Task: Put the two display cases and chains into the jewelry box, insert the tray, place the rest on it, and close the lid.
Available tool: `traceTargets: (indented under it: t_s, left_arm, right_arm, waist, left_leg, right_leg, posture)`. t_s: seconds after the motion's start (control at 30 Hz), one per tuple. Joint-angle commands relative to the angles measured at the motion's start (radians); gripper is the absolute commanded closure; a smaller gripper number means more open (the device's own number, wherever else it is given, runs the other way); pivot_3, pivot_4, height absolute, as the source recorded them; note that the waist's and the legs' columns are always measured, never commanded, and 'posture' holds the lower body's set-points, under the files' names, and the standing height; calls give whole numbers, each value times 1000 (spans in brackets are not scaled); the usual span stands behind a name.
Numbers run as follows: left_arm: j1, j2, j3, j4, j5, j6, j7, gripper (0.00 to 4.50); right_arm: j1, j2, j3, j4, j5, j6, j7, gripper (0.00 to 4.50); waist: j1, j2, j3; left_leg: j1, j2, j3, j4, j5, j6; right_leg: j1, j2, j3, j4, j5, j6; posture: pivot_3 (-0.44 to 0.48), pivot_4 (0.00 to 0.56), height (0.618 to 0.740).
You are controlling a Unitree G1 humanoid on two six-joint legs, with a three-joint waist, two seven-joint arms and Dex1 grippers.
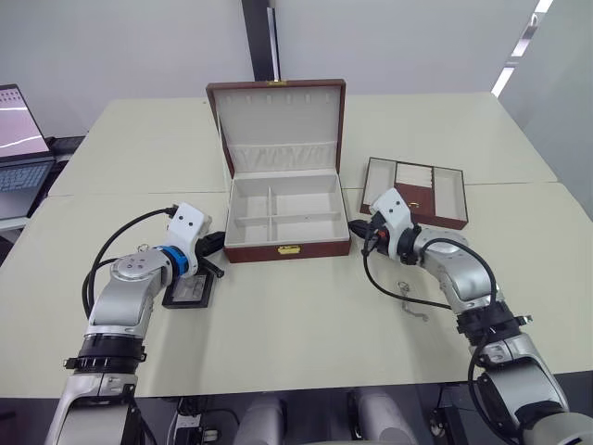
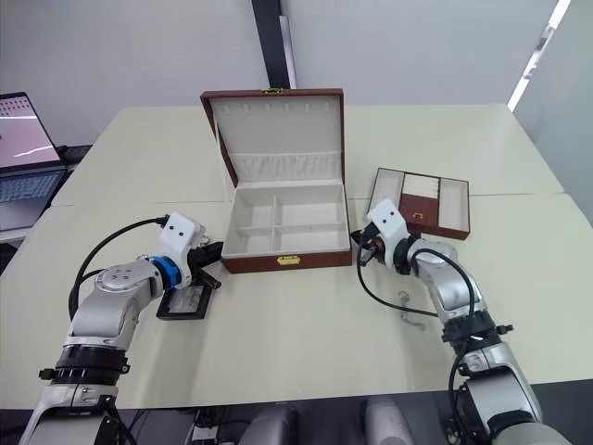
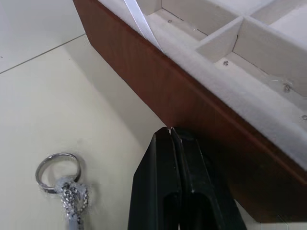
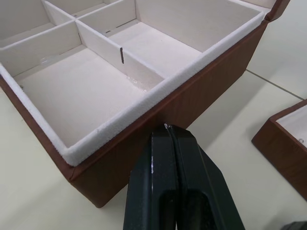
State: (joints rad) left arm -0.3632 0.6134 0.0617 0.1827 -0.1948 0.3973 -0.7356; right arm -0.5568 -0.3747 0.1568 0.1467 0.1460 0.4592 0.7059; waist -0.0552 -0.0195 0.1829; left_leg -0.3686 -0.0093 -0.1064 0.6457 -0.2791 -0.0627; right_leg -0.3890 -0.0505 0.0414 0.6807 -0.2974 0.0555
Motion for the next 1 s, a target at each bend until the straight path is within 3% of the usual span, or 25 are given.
traceTargets:
  t_s: [0.03, 0.5, 1.0]
  left_arm:
    - [23, 0, -45, -72, -10, 4, -53, 4479]
    - [85, 2, -60, -179, -24, 67, -87, 4479]
    - [116, 8, -51, -209, -26, 84, -93, 4479]
  right_arm:
    - [31, -6, 4, -103, 49, 18, 59, 4500]
    - [143, -37, -20, -279, 87, 136, 76, 4500]
    - [177, -54, -30, -310, 97, 155, 72, 4500]
  waist:
    - [1, 0, 0]
    - [4, 0, 0]
    - [7, 0, 0]
  left_leg:
    - [0, 0, 0, 0, 0, 0]
    - [0, 0, 0, 0, 0, 0]
    - [1, 0, 0, 0, 0, 0]
  right_leg:
    - [0, 0, 0, 0, 0, 0]
    - [1, 0, 0, 0, 0, 0]
    - [1, 0, 0, 0, 0, 0]
  posture:
    - [0, 150, 740]
    - [0, 150, 740]
    - [0, 150, 740]
